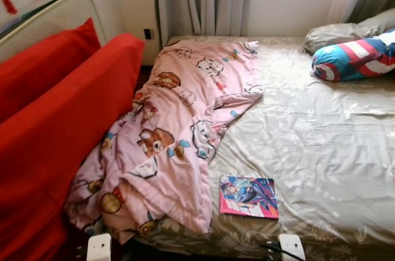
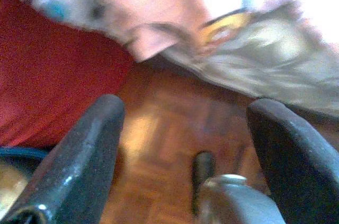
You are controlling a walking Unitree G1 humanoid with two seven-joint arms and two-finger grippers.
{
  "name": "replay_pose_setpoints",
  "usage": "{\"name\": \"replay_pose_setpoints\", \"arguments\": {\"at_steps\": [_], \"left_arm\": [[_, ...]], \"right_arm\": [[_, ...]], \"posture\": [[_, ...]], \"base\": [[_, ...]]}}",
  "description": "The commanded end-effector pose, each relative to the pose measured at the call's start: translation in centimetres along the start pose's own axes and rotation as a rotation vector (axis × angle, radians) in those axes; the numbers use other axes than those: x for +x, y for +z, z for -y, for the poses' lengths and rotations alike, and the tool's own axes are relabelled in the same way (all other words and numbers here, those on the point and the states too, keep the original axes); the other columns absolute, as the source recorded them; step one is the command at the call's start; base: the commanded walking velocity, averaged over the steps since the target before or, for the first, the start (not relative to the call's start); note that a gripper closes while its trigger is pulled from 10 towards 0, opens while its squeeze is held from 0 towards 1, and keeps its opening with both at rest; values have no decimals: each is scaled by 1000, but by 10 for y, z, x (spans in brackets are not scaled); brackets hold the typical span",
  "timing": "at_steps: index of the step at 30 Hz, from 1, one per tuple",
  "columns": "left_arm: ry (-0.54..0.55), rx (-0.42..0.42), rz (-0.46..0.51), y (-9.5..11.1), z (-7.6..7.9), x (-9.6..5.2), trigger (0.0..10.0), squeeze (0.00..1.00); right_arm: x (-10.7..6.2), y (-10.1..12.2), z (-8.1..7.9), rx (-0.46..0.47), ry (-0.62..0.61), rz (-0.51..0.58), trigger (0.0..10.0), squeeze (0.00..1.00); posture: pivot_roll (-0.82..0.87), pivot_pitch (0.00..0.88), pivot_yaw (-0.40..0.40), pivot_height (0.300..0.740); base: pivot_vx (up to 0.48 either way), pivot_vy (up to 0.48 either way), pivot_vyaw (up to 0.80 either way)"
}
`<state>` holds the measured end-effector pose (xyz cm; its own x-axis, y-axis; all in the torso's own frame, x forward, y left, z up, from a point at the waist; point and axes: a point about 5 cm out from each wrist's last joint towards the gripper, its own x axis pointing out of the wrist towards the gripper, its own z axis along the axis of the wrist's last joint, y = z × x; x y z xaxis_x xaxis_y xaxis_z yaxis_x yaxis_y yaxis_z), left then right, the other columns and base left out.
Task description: Clean up the room
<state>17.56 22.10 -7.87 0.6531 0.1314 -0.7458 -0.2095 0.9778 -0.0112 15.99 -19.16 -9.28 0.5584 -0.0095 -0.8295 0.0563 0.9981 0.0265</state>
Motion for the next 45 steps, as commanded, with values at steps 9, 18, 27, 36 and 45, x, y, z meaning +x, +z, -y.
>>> {"name": "replay_pose_setpoints", "arguments": {"at_steps": [9, 18, 27, 36, 45], "left_arm": [[-11, -38, 136, 23, -10, 1, 10000, 0], [-96, -7, 433, 77, 1, -1, 10000, 0], [-158, -4, 717, 114, 17, -23, 10000, 0], [-176, -11, 776, 127, 22, -34, 10000, 0], [-176, -16, 779, 134, 22, -37, 10000, 0]], "right_arm": [[1, 30, 11, 23, 5, 135, 10000, 0], [6, 80, -17, 27, 61, 330, 10000, 0], [-11, 127, -24, 45, 92, 690, 10000, 0], [-12, 135, -39, 30, 131, 710, 10000, 0], [-11, 136, -47, 15, 143, 686, 10000, 0]], "posture": [[-56, 0, 10, 740], [-66, 0, 9, 740], [-75, 0, 4, 740], [-77, 0, 1, 720], [-76, 0, -5, 680]], "base": [[0, 0, 0], [0, 0, 0], [0, 0, 0], [0, 0, 0], [0, 0, 0]]}}
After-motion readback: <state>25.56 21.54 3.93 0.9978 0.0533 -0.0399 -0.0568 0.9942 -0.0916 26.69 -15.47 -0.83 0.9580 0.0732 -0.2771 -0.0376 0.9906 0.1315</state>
